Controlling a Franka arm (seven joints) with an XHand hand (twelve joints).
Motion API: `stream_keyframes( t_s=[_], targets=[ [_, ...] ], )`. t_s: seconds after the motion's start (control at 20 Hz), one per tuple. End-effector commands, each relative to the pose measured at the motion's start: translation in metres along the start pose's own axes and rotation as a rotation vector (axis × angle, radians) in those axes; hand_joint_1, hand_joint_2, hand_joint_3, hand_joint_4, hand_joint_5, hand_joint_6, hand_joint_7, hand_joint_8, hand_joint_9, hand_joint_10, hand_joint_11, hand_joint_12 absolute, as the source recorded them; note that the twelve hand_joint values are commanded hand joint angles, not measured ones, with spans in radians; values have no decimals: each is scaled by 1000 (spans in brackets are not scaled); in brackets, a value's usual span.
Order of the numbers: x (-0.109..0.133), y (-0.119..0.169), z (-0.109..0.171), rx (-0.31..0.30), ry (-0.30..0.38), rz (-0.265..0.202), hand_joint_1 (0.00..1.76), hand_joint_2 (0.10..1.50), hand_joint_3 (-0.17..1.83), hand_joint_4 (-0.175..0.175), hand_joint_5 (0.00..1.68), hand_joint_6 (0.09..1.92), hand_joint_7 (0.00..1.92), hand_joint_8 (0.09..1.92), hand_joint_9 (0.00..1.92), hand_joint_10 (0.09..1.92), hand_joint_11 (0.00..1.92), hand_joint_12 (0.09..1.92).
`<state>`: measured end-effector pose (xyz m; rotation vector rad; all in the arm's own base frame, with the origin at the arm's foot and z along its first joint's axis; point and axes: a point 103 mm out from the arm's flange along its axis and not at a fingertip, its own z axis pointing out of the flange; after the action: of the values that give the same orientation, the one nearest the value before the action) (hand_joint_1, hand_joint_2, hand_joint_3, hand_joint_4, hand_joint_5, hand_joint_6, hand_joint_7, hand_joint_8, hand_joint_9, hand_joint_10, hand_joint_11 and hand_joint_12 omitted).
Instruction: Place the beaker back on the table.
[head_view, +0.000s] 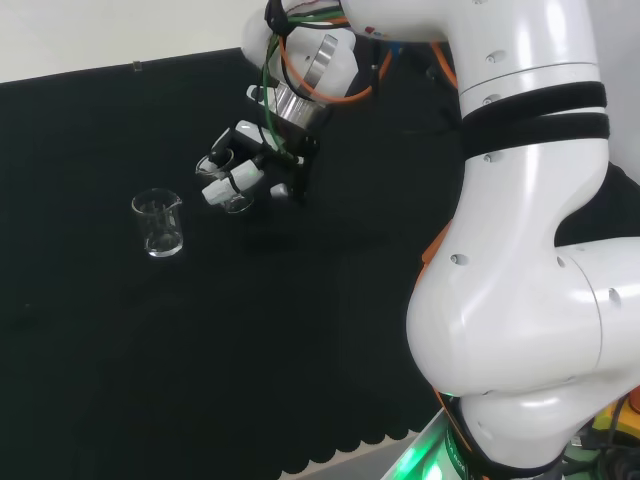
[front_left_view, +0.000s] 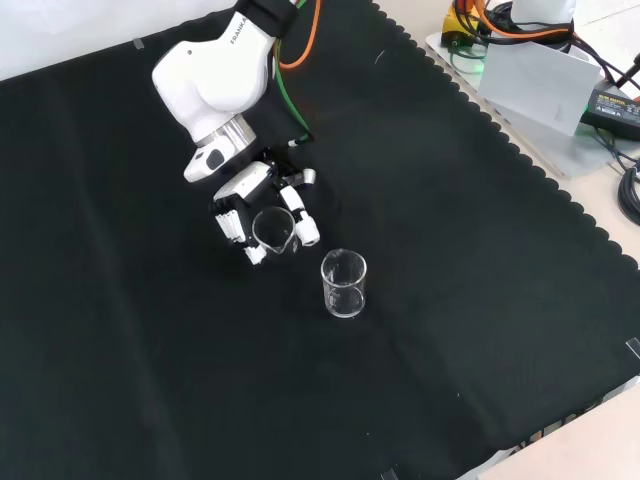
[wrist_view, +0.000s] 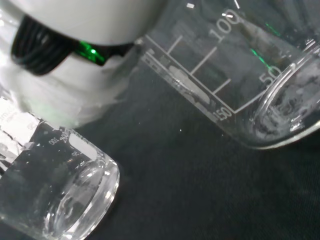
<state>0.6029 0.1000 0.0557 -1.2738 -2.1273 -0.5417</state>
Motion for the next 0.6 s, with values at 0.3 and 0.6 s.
stream_keyframes(
  t_s=[0.3,0.6],
  targets=[
    [2,-7,-4,-40,1,-17,1202,585,740,-107,1345,582,1638,581,1518,473,1353,766],
    [0,-10,-1,-73,-10,-12,1202,584,739,-104,1347,577,1633,570,1512,463,1351,766]
  ],
)
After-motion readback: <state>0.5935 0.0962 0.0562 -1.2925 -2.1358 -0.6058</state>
